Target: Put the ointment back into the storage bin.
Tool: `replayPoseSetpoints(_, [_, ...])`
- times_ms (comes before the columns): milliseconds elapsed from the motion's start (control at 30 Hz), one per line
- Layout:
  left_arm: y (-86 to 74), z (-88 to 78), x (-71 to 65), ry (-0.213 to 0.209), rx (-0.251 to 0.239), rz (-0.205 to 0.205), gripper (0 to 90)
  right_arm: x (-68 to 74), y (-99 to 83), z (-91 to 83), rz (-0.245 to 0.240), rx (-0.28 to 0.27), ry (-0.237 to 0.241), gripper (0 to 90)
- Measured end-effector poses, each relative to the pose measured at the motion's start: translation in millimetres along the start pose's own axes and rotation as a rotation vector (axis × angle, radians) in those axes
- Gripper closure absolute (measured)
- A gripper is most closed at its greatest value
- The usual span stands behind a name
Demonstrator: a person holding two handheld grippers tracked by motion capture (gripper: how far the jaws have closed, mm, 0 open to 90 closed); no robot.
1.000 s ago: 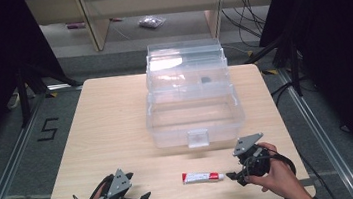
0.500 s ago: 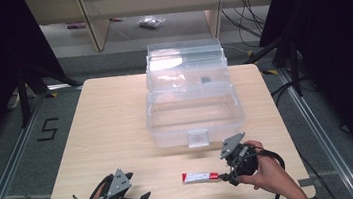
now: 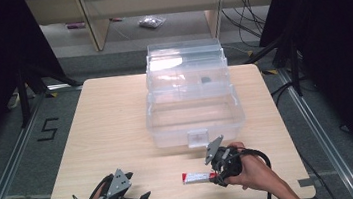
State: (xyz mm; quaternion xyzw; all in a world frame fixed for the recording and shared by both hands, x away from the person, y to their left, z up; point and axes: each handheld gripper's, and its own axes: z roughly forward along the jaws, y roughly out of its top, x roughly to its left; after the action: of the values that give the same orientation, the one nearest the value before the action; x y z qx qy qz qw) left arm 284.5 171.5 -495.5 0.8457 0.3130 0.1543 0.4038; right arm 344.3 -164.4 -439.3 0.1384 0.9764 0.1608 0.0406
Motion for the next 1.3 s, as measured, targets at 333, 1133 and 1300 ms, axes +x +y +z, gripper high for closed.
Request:
replayPoseSetpoints(333, [-0.1,0.0,0.1,0.011,-0.004,0.003,15.0,-2.3,11.5,15.4,-0.038,0.056,0.032,51.7])
replayPoseSetpoints(1133, [0.2,-0.6,0.3,0.011,-0.003,0.004,15.0,-7.2,23.1,33.5,-0.071,0.175,0.035,63.0])
replayPoseSetpoints(1300, [0.3,-0.7,0.5,0.012,-0.002,0.006,15.0,-9.3,24.2,37.7,-0.099,0.195,0.032,64.2])
